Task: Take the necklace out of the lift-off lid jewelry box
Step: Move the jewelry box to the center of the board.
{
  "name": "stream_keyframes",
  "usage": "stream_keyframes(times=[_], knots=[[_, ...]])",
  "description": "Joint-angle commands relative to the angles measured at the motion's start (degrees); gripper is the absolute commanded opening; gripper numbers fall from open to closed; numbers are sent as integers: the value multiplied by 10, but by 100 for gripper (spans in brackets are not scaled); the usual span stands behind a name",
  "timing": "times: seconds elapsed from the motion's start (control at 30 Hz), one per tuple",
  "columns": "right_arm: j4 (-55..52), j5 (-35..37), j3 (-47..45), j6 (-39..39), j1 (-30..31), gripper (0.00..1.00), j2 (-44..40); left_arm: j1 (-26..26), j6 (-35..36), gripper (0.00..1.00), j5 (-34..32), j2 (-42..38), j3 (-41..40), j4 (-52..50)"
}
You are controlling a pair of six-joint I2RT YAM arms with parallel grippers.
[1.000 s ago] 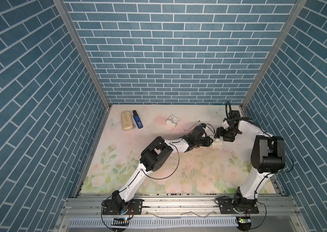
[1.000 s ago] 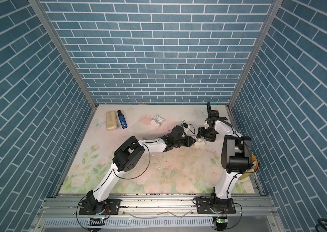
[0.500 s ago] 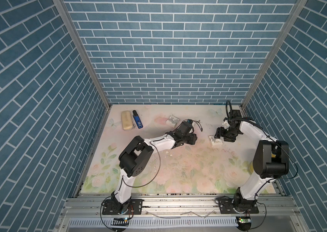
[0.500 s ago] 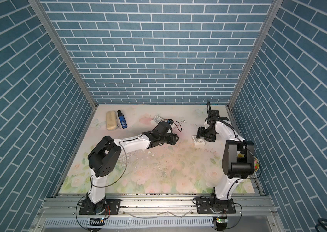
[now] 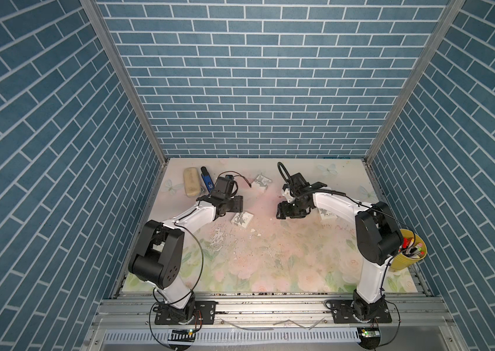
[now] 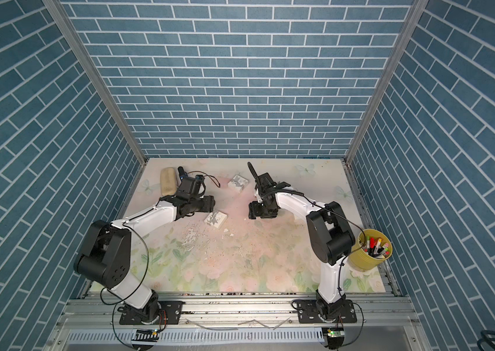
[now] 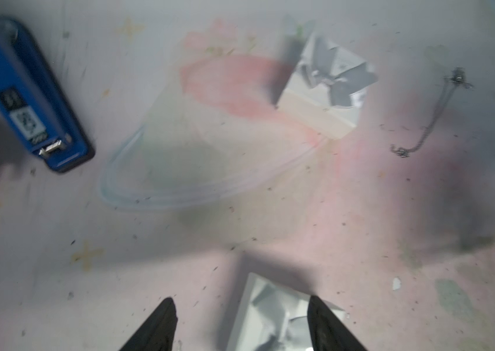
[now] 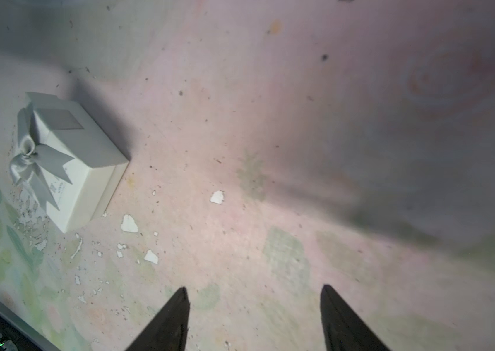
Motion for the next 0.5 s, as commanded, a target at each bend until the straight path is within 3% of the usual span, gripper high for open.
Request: stream_keyframes(times=[0.0,0.2,0.47], knots=[[24,-38,33,24,5,69,15,14,-4,59,96,-3,-33,-4],[-25,-60,107,-14,-3,68,35,-3,-51,40,153,30,-76,92],[13,-60,-14,-1,-56,67,-35,-136,-16,39,146,118,7,127]])
